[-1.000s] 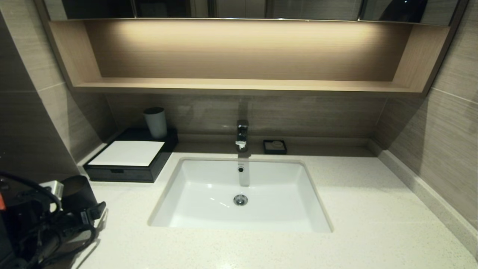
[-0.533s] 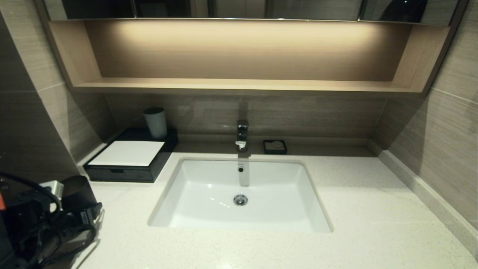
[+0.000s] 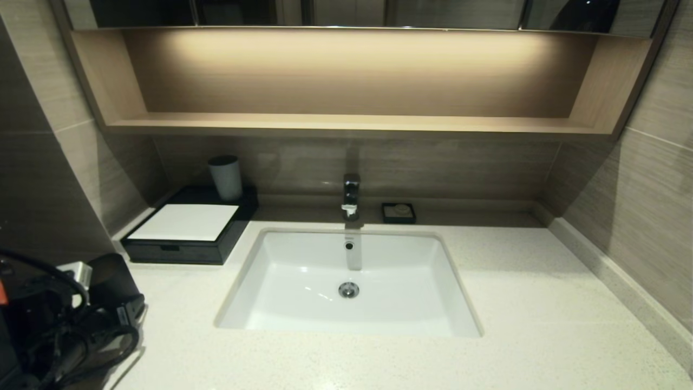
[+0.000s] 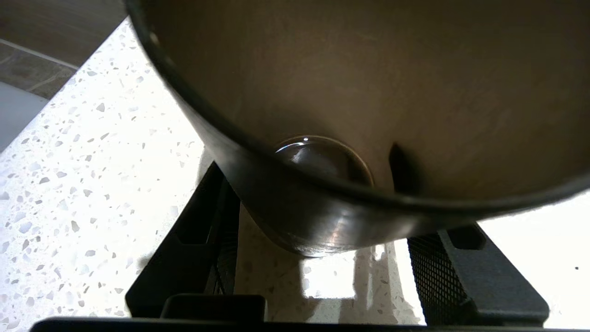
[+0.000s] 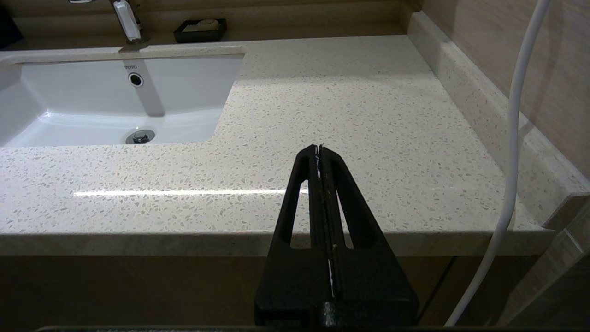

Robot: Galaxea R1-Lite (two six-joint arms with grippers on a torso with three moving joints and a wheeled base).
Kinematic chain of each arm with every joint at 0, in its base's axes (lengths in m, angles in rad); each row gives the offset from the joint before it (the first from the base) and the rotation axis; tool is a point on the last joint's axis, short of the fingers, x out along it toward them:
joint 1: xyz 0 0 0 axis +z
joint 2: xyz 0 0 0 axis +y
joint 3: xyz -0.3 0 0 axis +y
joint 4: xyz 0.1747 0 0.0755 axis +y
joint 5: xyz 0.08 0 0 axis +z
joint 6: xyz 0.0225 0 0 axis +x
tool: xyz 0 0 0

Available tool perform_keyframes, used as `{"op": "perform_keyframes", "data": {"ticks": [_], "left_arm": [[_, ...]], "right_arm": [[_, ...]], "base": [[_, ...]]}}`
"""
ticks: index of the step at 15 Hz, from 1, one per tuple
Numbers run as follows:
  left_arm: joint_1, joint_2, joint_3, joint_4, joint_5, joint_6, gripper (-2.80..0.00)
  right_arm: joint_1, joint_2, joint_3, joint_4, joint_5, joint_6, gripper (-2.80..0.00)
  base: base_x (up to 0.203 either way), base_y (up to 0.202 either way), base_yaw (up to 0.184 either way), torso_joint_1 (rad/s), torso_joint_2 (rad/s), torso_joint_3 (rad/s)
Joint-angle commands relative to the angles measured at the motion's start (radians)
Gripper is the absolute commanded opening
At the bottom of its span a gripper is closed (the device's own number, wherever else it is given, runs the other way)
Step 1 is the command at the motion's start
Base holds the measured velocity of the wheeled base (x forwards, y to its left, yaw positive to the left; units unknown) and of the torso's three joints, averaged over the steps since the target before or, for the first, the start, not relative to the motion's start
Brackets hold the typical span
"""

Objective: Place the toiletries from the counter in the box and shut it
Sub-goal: Pick up the cup, then place the cup on the storage box

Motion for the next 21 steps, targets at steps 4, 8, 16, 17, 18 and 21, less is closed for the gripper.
{"op": "perform_keyframes", "data": {"ticks": [4, 8, 16, 17, 18, 21], "left_arm": [[0.001, -0.057, -0.015, -0.009, 0.003, -0.005, -2.80], [0.002, -0.095, -0.043, -0.009, 0.010, -0.005, -2.80], [0.011, -0.263, -0.219, 0.271, 0.014, -0.005, -2.80], [0.012, -0.305, -0.273, 0.389, 0.015, -0.006, -2.80], [0.012, -0.334, -0.328, 0.490, 0.015, -0.007, -2.80], [0.011, -0.371, -0.476, 0.716, 0.016, -0.009, -2.80]], "right_arm": [[0.000, 0.002, 0.000, 0.000, 0.000, 0.000, -2.80], [0.000, 0.002, -0.001, 0.000, 0.000, 0.000, -2.80], [0.000, 0.002, 0.000, 0.000, 0.000, 0.000, -2.80], [0.000, 0.002, 0.000, 0.000, 0.000, 0.000, -2.80], [0.000, 0.002, 0.000, 0.000, 0.000, 0.000, -2.80], [0.000, 0.002, -0.001, 0.000, 0.000, 0.000, -2.80]], "base": [[0.000, 0.000, 0.000, 0.000, 0.00, 0.000], [0.000, 0.000, 0.000, 0.000, 0.00, 0.000], [0.000, 0.000, 0.000, 0.000, 0.00, 0.000], [0.000, 0.000, 0.000, 0.000, 0.00, 0.000], [0.000, 0.000, 0.000, 0.000, 0.00, 0.000], [0.000, 0.000, 0.000, 0.000, 0.00, 0.000]]}}
